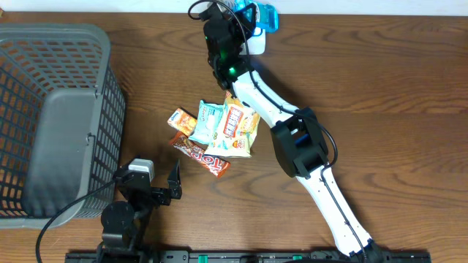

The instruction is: Scan the item barcode

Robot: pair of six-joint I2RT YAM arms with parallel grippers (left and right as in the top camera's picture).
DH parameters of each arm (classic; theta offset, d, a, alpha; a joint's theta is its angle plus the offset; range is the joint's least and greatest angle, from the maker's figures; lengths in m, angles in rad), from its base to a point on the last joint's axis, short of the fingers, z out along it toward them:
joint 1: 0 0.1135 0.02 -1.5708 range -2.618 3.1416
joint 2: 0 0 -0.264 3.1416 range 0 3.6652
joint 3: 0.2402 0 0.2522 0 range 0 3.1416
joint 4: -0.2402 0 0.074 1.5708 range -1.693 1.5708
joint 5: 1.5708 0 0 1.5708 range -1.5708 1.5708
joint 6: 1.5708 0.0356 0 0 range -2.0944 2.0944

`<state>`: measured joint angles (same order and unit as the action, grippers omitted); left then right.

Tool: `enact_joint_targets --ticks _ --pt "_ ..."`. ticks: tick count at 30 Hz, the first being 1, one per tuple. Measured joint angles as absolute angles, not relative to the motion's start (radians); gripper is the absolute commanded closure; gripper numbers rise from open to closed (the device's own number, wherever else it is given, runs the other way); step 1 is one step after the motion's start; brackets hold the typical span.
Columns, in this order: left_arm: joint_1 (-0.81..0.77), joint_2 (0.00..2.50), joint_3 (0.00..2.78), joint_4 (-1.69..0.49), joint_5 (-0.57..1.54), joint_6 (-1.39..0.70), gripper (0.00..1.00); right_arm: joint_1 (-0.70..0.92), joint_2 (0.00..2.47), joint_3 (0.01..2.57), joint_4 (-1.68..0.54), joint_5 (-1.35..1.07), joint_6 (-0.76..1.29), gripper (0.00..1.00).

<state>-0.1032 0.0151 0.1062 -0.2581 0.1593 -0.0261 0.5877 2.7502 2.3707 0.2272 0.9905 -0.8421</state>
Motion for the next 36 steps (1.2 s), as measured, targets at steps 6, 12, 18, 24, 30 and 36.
enact_joint_targets --ticks 6,12,18,24,30,36 --pt "-0.103 0.015 0.106 -0.258 0.16 -0.026 0.02 0.587 2.75 2.371 0.22 1.032 -0.881 0.99" --pt "-0.103 0.015 0.106 -0.258 0.159 -0.026 0.02 0.551 2.725 2.374 -0.061 1.089 -0.831 0.99" --pt "-0.103 0.015 0.106 -0.258 0.159 -0.026 0.02 0.428 2.619 2.377 -0.482 1.083 -0.601 0.99" --pt "-0.103 0.015 0.106 -0.258 0.16 -0.026 0.02 0.204 2.563 2.377 -0.739 1.066 -0.357 0.99" --pt "-0.103 0.015 0.106 -0.258 0.159 -0.026 0.02 -0.007 2.563 2.259 -0.744 1.016 -0.256 0.99" --pt "-0.103 0.015 0.106 -0.258 0.16 -0.026 0.02 -0.205 2.561 2.13 -0.72 0.991 -0.236 0.99"
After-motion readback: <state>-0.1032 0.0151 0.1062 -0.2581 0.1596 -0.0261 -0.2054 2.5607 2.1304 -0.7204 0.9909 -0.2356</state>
